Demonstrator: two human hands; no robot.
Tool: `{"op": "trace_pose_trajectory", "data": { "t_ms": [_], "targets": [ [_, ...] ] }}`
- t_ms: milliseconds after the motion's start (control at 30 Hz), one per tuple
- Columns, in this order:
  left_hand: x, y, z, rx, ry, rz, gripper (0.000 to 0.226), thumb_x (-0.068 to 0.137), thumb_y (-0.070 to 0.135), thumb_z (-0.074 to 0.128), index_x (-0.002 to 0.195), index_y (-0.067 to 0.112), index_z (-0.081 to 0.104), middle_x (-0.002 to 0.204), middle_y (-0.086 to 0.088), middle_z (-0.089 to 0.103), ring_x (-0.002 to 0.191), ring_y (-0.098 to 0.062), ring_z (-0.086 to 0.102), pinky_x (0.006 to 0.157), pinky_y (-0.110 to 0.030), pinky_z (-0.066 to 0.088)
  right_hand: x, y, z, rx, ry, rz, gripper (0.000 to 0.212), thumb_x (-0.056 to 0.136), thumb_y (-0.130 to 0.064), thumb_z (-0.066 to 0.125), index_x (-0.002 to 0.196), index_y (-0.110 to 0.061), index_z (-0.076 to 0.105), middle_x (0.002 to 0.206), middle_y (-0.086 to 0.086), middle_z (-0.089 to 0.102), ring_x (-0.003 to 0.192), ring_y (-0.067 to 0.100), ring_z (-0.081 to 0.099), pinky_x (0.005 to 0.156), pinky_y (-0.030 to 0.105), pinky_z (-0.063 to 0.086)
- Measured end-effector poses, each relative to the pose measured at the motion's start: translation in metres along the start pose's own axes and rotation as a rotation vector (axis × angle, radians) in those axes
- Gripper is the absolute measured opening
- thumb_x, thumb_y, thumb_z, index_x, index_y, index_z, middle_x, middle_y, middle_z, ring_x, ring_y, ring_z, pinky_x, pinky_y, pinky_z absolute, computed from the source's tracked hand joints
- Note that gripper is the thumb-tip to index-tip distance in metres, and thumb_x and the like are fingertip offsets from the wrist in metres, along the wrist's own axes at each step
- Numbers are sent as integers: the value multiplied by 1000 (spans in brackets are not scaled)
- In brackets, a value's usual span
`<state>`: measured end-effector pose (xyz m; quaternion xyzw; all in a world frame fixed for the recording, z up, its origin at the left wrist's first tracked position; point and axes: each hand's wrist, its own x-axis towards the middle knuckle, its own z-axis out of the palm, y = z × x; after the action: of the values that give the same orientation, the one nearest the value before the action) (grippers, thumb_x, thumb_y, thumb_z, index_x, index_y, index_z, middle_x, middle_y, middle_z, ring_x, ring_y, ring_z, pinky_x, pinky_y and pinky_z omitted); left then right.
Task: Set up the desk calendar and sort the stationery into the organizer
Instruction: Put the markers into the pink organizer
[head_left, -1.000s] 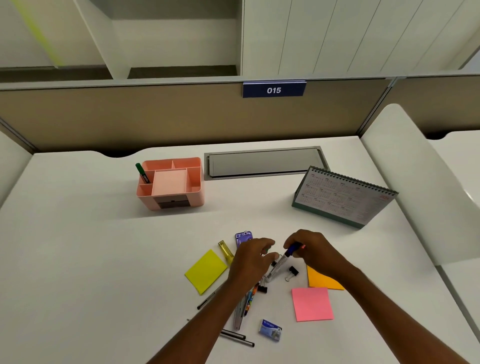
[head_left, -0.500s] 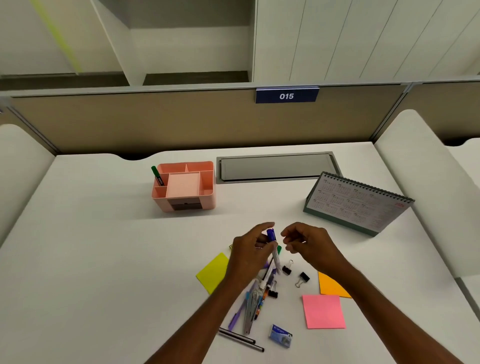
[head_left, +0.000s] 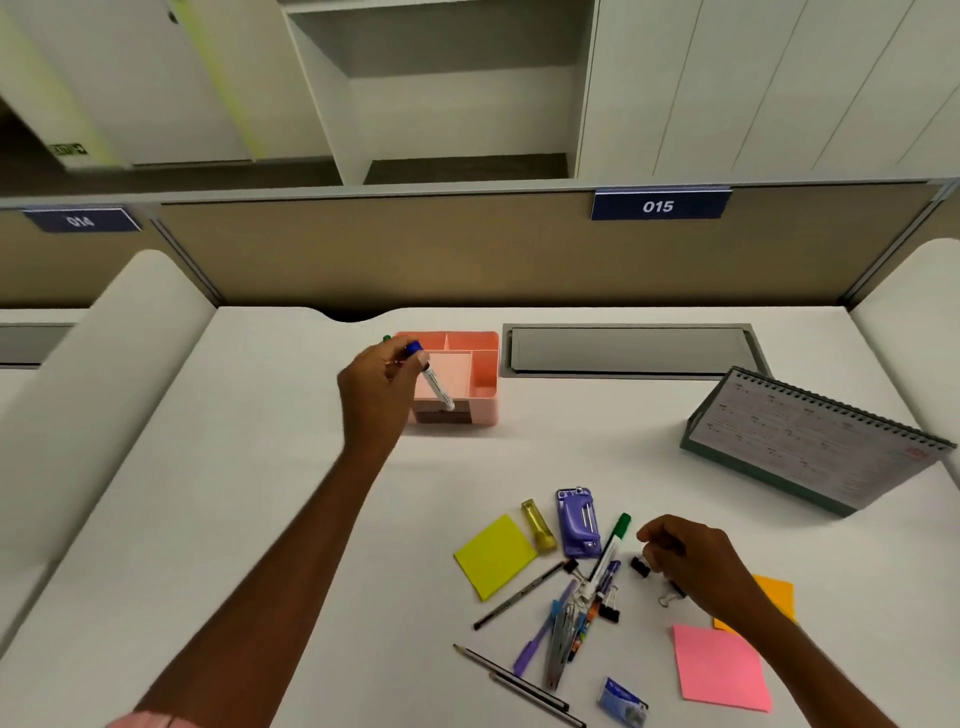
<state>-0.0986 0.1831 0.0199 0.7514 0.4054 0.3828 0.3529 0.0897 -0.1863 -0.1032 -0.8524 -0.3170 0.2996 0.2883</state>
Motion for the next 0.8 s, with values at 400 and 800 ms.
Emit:
{"op": "trace_pose_trajectory", "data": {
  "t_ms": [400, 800],
  "targets": [
    [81, -35, -20, 122, 100, 61, 28, 90, 18, 77, 115, 8, 76, 107, -6, 77, 90, -16, 74, 83, -11, 53, 6, 5, 10, -39, -1, 29, 31, 93, 1, 67, 88, -29, 70, 68, -8, 75, 64, 6, 70, 55, 13, 52],
    [92, -61, 18, 238, 39, 53, 26, 93, 17, 74, 116, 5, 75, 110, -11, 77, 97, -23, 73, 84, -16, 48, 9, 13, 10, -10, -7, 72, 23, 95, -9, 68, 92, -31, 71, 79, -5, 76, 73, 5, 71, 65, 21, 57]
  ]
}}
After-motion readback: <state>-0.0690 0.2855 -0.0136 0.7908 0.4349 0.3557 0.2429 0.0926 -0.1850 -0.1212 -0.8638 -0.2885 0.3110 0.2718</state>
